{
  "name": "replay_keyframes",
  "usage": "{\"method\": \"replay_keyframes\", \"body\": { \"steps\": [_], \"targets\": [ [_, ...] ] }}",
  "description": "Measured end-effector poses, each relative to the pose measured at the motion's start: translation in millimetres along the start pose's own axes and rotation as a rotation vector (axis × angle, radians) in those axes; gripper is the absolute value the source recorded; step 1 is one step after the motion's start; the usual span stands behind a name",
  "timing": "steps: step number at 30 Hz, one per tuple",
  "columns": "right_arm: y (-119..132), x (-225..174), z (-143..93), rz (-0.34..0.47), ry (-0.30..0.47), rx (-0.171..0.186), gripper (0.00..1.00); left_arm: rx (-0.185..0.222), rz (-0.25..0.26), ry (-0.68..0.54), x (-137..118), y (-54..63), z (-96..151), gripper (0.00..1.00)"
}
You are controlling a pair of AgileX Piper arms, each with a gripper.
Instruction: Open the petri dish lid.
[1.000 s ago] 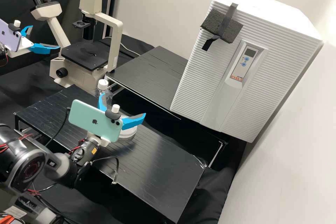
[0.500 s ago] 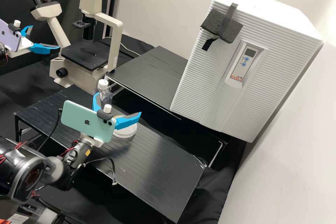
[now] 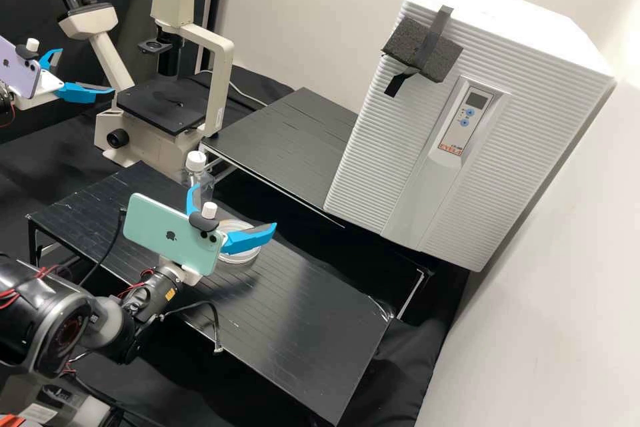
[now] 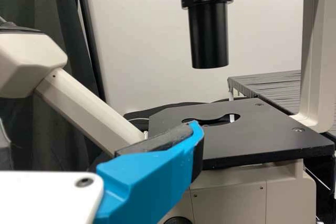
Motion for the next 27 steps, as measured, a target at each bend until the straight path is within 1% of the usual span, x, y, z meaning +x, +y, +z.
{"method": "replay_keyframes", "body": {
  "steps": [4,12,17,19,24,26,27],
  "targets": [
    [-1.6,0.0,1.8,-0.019,-0.019,0.0,1.0,0.0,0.0,0.0,0.0,0.0,0.0,1.0],
    [-2.2,0.5,5.6,-0.027,-0.046,-0.002,1.0,0.0,0.0,0.0,0.0,0.0,0.0,1.0],
    [-5.6,0.5,6.1,-0.046,-0.063,0.006,1.0,0.0,0.0,0.0,0.0,0.0,0.0,1.0],
    [-5.9,0.5,6.1,-0.043,-0.069,0.005,1.0,0.0,0.0,0.0,0.0,0.0,0.0,1.0],
    [-8.1,1.1,8.1,-0.044,-0.094,0.015,1.0,0.0,0.0,0.0,0.0,0.0,0.0,1.0],
    [-9.2,1.3,8.1,-0.045,-0.098,0.011,1.0,0.0,0.0,0.0,0.0,0.0,0.0,1.0],
    [-10.0,1.4,8.2,-0.046,-0.101,0.003,1.0,0.0,0.0,0.0,0.0,0.0,0.0,1.0]
  ]
}}
